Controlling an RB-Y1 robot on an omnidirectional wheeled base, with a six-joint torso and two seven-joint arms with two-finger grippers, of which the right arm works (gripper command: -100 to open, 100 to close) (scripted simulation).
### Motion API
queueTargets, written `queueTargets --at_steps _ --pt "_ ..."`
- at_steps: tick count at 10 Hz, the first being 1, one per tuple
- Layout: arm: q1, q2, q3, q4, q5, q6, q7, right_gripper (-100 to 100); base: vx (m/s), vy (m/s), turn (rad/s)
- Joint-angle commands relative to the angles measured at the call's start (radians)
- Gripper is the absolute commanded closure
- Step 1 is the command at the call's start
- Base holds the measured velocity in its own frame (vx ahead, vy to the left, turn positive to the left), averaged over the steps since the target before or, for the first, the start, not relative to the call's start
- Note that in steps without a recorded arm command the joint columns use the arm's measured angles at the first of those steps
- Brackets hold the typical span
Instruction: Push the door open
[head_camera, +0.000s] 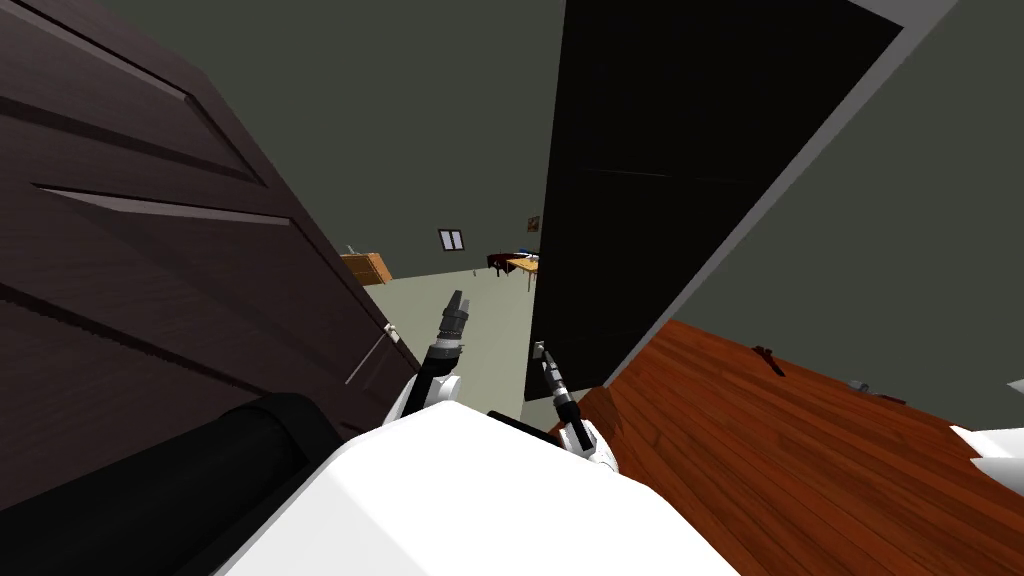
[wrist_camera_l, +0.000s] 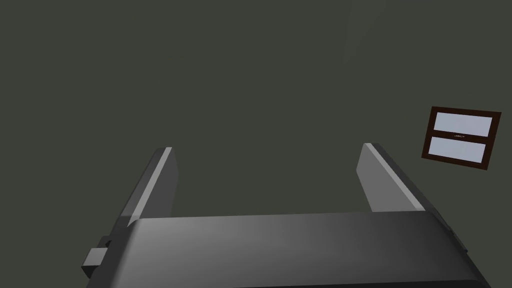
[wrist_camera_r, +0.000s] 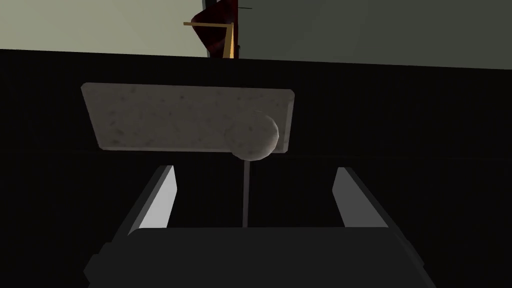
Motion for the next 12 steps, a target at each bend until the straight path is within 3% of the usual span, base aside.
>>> queueTargets --at_steps 1,4,5,10,12 --pt "0.0 0.004 -0.004 0.004 -0.001 -0.005 0.005 -100 0.167 0.066 0.022" --pt "0.0 0.007 -0.006 0.007 -0.003 -0.008 0.008 -100 0.15 0.075 0.012" --pt "0.0 0.007 -0.006 0.007 -0.003 -0.008 0.008 100 -0.019 -0.005 0.008" --pt "0.0 0.007 -0.006 0.007 -0.003 -0.008 0.008 100 -0.013 -0.007 0.003" --pt "0.0 0.001 -0.026 0.012 -0.012 -0.004 0.017 100 0.116 0.096 -0.042"
